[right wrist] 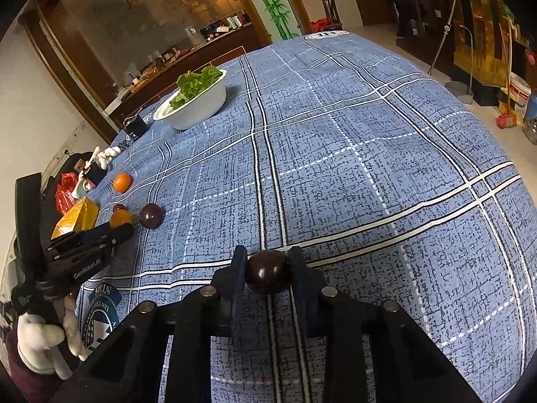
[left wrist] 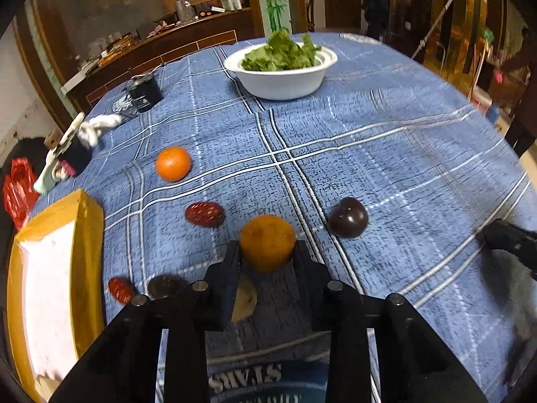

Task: Organize fruits
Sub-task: 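Carry the potato into the tray with the left gripper while the right drops the plum there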

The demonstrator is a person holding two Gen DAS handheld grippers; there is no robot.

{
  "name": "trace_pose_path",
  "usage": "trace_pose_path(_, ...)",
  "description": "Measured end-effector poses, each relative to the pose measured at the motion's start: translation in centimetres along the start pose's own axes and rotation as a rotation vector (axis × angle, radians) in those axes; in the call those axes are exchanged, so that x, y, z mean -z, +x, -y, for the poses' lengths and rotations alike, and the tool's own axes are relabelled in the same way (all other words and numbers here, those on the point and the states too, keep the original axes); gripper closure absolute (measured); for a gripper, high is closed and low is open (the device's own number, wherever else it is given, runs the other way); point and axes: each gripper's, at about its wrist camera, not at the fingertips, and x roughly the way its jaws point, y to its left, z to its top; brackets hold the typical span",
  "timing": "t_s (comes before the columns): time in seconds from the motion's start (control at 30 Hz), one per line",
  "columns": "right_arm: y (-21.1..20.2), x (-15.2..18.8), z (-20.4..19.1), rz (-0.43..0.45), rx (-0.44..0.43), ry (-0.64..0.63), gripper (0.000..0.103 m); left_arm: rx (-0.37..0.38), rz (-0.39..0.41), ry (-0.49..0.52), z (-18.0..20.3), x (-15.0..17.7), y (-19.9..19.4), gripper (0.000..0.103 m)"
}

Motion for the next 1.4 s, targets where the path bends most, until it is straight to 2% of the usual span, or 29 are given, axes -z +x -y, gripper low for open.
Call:
trace_pose_path(0.13, -0.6, -0.1, 0.0, 0.021, -0.044, 0.009, 0.076, 0.096, 0.042, -0.137, -2.6, 0.9, -3.5, 0.073)
trace_pose_path(0.27, -1.2, -0.1, -0.7, 0.060, -0.057, -0.016, 0.076, 0.128, 0.139, -0.256, -5.7, 3.0, -8.0, 0.073)
trace_pose_path(0.4, -1.4, -0.1, -1.6, 0.090, -0.030, -0.047, 0.076, 0.115, 0.186, -0.348, -9.2, 5.4, -10.6, 0.073)
trace_pose_path(0.53, -1.8, 0.0, -2.7, 0.113, 0.000, -0.078, 0.076, 0.068, 0.207, -0.435, -13.7, 8.2, -12.7, 0.072)
trace_pose_path(0.63, -2.2, 0.4, -4.5, 0.089, -0.046, -0.073, 0.076, 0.015, 0.226, -0.495, -17.1, 10.3, -14.1, 0.072)
trace_pose_path(0.77, -2.7, 1.1, -9.6, 0.071, -0.111, -0.153, 0.076, -0.032, 0.242, -0.575, -20.8, 13.0, -15.0, 0.072)
trace_pose_path(0.93, -3.1, 2.2, -18.1, 0.040, -0.244, -0.274, 0.075, -0.067, 0.246, -0.635, -23.6, 15.4, -15.4, 0.072)
trace_pose_path(1.07, -2.5, 3.8, -25.1, -0.036, -0.404, -0.353, 0.075, -0.080, 0.219, -0.655, -24.9, 16.2, -14.8, 0.072)
trace_pose_path(1.2, -0.5, 6.3, -31.5, -0.159, -0.548, -0.410, 0.075, -0.102, 0.205, -0.678, -26.1, 17.2, -14.8, 0.072)
trace_pose_path(1.33, 1.8, 9.2, -35.5, -0.241, -0.564, -0.481, 0.074, -0.101, 0.187, -0.737, -27.9, 18.4, -14.7, 0.072)
trace_pose_path(1.4, 3.1, 10.7, -36.5, -0.290, -0.565, -0.499, 0.073, -0.092, 0.193, -0.762, -28.5, 18.9, -14.9, 0.064)
